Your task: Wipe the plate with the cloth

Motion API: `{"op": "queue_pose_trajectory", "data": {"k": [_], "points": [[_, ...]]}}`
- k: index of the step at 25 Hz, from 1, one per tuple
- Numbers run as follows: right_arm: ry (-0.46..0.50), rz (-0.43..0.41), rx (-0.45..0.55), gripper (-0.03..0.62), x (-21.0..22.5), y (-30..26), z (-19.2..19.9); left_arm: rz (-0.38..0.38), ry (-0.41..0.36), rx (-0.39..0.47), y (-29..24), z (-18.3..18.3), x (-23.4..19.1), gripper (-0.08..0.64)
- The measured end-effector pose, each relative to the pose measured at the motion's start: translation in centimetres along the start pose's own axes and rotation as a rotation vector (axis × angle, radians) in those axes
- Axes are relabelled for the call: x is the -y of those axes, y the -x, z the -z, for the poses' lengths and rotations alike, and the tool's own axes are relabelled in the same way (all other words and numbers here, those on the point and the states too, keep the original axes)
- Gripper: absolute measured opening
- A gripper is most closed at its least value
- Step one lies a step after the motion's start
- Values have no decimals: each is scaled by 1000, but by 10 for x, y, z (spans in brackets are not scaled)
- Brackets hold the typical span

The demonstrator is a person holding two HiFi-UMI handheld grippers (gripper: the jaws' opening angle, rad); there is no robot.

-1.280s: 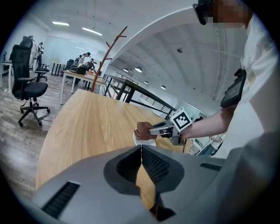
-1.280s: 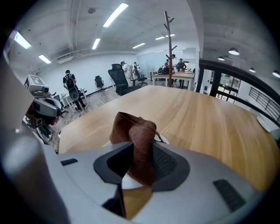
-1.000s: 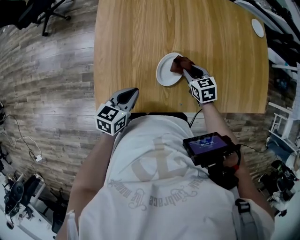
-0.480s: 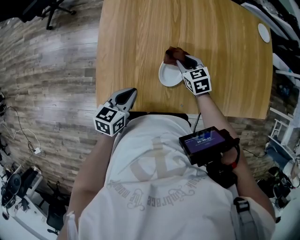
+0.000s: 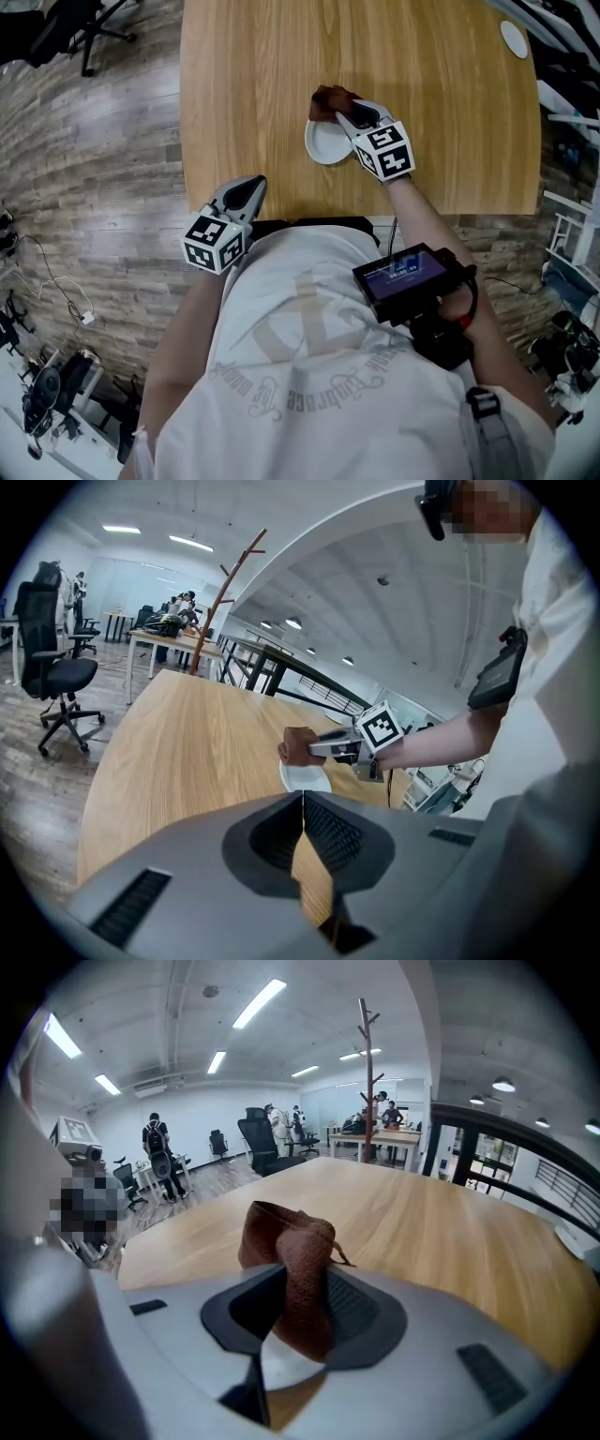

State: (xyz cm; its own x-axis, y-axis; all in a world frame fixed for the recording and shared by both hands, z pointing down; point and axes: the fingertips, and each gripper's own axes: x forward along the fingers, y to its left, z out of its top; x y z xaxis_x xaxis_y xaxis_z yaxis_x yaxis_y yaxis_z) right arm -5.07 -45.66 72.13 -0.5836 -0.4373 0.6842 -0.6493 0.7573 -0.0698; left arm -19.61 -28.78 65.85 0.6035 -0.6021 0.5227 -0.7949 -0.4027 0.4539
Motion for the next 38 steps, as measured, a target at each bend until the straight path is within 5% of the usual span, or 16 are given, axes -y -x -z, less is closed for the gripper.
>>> {"op": "queue_pose_trajectory", "data": {"k": [5, 13, 31, 38], "points": [[-77, 120, 10, 127, 24, 29, 18, 38, -32, -16, -1, 0, 2, 12], [-210, 186, 87, 127, 25, 73, 30, 106, -87, -15, -4, -8, 13, 14], [-204, 60, 351, 126, -62, 146, -18, 210, -164, 54, -9, -38, 31, 12], [-224, 48, 354, 126, -83, 146, -8, 217, -170, 39, -6, -30, 26, 12]]}}
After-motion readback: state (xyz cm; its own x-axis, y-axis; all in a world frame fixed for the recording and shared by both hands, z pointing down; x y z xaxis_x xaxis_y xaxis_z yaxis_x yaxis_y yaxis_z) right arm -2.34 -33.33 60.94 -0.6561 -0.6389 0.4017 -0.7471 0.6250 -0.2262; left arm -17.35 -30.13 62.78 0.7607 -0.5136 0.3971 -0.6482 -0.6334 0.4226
